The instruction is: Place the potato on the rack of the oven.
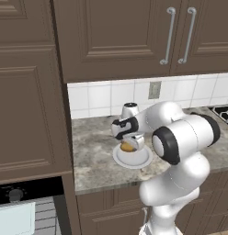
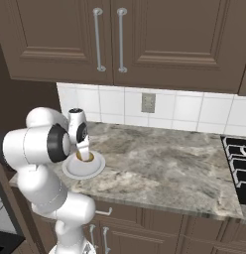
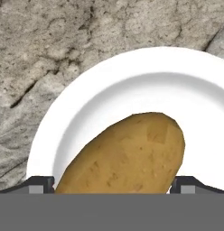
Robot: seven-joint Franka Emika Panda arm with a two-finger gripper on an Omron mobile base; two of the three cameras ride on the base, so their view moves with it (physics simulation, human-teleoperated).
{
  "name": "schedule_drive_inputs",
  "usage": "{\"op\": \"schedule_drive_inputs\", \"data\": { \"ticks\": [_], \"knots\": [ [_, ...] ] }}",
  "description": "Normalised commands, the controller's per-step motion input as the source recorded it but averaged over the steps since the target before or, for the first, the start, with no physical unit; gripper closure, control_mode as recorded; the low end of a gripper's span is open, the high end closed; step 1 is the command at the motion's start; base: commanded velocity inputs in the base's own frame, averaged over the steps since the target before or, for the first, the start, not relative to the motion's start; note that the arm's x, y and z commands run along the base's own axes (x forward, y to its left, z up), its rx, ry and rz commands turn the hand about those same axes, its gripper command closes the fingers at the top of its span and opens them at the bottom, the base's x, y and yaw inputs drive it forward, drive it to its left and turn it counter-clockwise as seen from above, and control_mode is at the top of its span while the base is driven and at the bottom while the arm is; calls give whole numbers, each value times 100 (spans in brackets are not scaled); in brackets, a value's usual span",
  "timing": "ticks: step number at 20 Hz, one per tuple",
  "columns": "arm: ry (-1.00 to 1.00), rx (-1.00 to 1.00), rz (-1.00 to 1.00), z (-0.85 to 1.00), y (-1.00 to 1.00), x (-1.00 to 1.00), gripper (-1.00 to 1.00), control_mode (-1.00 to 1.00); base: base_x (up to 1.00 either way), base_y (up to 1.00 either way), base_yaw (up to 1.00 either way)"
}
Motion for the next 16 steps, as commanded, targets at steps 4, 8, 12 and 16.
{"op": "schedule_drive_inputs", "data": {
  "ticks": [4,8,12,16],
  "knots": [
    [-8,0,-5,-45,0,-23,100,-100,0,0,0],
    [-3,0,-1,-21,0,-6,100,-100,0,0,0],
    [0,0,0,-3,0,-1,100,-100,0,0,0],
    [-4,0,3,5,0,-25,100,-100,0,0,0]
  ]
}}
